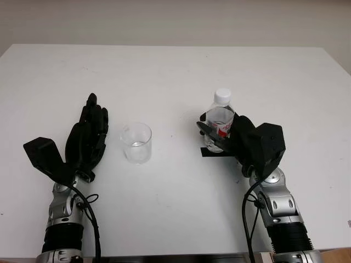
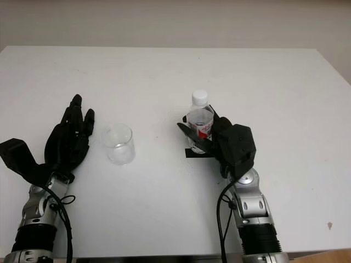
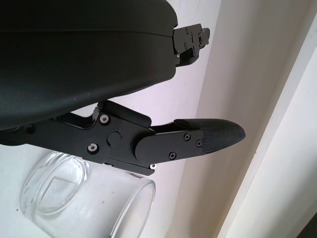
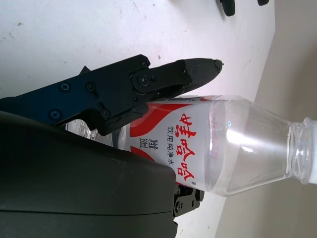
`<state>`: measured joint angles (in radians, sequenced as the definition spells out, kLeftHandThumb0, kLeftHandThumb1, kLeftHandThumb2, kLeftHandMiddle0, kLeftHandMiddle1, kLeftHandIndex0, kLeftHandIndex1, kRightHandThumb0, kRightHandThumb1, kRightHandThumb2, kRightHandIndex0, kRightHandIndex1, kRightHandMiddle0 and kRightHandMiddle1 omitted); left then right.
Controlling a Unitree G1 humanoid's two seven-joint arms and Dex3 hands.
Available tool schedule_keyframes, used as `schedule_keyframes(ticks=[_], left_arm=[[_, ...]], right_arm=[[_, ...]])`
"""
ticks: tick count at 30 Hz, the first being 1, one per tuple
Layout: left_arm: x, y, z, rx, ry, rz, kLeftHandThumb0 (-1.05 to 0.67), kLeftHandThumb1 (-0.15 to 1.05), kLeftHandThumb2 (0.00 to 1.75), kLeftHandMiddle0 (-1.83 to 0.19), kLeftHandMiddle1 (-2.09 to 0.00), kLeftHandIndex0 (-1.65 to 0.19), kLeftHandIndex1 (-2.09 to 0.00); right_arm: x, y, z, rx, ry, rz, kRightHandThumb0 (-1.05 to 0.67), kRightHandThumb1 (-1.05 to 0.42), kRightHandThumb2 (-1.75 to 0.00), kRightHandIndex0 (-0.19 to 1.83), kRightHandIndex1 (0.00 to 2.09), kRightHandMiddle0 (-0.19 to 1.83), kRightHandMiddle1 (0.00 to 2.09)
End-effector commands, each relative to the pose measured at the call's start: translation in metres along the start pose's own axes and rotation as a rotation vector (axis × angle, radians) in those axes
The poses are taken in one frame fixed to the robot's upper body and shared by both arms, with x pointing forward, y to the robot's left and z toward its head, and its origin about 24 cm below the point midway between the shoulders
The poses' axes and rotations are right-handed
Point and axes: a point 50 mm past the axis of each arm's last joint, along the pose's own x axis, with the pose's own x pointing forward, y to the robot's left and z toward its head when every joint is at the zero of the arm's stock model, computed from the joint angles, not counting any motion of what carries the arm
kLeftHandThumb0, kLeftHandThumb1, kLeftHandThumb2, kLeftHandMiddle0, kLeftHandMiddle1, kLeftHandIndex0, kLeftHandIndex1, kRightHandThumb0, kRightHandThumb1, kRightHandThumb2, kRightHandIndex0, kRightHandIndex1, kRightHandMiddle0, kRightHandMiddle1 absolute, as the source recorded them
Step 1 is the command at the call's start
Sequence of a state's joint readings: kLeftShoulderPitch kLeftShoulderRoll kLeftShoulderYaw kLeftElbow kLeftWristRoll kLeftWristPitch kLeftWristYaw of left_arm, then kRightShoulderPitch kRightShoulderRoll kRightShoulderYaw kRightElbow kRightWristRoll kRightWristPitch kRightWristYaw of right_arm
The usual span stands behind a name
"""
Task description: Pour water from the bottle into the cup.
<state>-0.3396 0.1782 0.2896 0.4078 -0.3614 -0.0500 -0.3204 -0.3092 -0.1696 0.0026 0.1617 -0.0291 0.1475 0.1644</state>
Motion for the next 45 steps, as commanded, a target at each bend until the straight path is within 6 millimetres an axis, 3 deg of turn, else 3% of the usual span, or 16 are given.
schedule_keyframes(ticks=[1, 10, 13, 15, 17, 18, 31, 45], left_arm=[[-0.003, 0.004, 0.000, 0.005, 0.005, 0.006, -0.73, 1.05, 0.49, 0.14, -0.06, 0.14, -0.06], [-0.002, 0.005, 0.002, 0.005, 0.006, 0.009, -0.73, 1.05, 0.48, 0.14, -0.05, 0.14, -0.06], [-0.002, 0.005, 0.002, 0.004, 0.006, 0.006, -0.73, 1.05, 0.48, 0.14, -0.05, 0.13, -0.06], [-0.001, 0.005, 0.002, 0.000, 0.007, 0.006, -0.73, 1.05, 0.48, 0.15, -0.05, 0.14, -0.06], [-0.001, 0.005, 0.002, -0.006, 0.006, 0.011, -0.73, 1.05, 0.47, 0.14, -0.05, 0.13, -0.06], [-0.001, 0.005, 0.002, -0.007, 0.007, 0.011, -0.72, 1.05, 0.47, 0.14, -0.06, 0.13, -0.06], [0.002, 0.002, 0.004, -0.003, 0.005, -0.003, -0.72, 1.05, 0.49, 0.13, -0.05, 0.12, -0.06], [0.003, 0.001, 0.005, -0.002, -0.004, -0.012, -0.72, 1.05, 0.49, 0.14, -0.05, 0.13, -0.05]], right_arm=[[-0.003, -0.002, -0.002, -0.004, 0.001, -0.007, -0.60, -1.05, -0.21, -0.02, 1.78, -0.02, 1.85], [-0.010, -0.007, -0.006, 0.047, 0.001, -0.051, -0.61, -1.05, -0.14, -0.11, 1.76, -0.03, 1.68], [-0.016, -0.009, -0.006, 0.027, 0.016, -0.046, -0.66, -1.04, -0.08, -0.15, 1.00, -0.13, 1.09], [-0.020, -0.011, -0.006, 0.026, 0.025, -0.026, -0.68, -1.01, -0.06, -0.14, 0.39, -0.10, 0.48], [-0.023, -0.013, -0.006, 0.001, 0.032, 0.004, -0.74, -0.97, -0.05, -0.18, 0.09, -0.16, 0.15], [-0.024, -0.014, -0.005, -0.009, 0.028, 0.018, -0.75, -0.96, -0.04, -0.19, 0.05, -0.18, 0.08], [-0.028, -0.017, -0.008, -0.174, -0.028, -0.061, -1.02, -0.93, -0.06, -0.19, 0.00, -0.19, 0.00], [-0.021, -0.007, -0.022, -0.208, -0.073, -0.213, -1.04, -0.96, -0.06, -0.19, 0.00, -0.19, 0.00]])
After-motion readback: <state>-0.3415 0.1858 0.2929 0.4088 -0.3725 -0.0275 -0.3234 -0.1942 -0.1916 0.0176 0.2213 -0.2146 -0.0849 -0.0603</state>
